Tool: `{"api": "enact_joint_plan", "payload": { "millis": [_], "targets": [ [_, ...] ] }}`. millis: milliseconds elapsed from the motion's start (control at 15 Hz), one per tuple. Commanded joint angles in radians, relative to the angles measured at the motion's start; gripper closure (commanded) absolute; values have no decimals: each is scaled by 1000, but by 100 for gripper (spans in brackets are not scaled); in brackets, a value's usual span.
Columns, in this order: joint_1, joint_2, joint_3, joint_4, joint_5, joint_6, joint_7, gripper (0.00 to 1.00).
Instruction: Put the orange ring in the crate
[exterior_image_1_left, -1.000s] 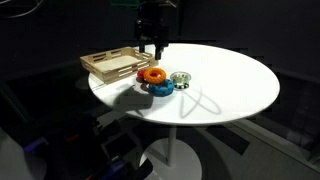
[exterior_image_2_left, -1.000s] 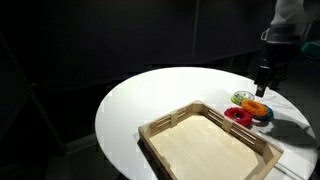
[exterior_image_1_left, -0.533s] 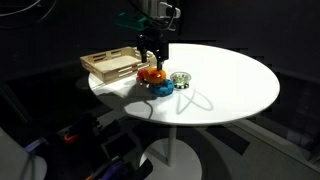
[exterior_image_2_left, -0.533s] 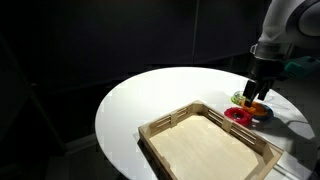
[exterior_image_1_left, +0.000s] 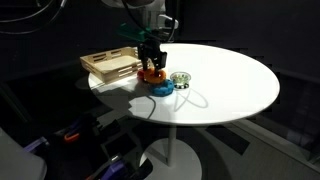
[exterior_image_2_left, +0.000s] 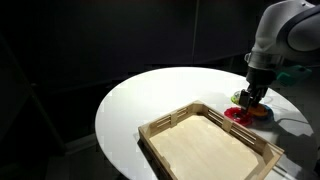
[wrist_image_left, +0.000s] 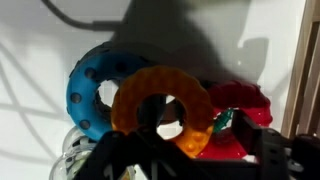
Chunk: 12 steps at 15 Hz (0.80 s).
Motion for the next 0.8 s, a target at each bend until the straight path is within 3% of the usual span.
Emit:
{"api": "enact_joint_plan", "payload": {
  "millis": [0, 333, 733],
  "targets": [
    [4, 9, 6, 26, 33, -6, 4, 55],
    [2, -25, 20, 39, 150, -52, -43, 95],
    [18, -75, 41, 66, 353, -121, -117, 94]
  ]
}}
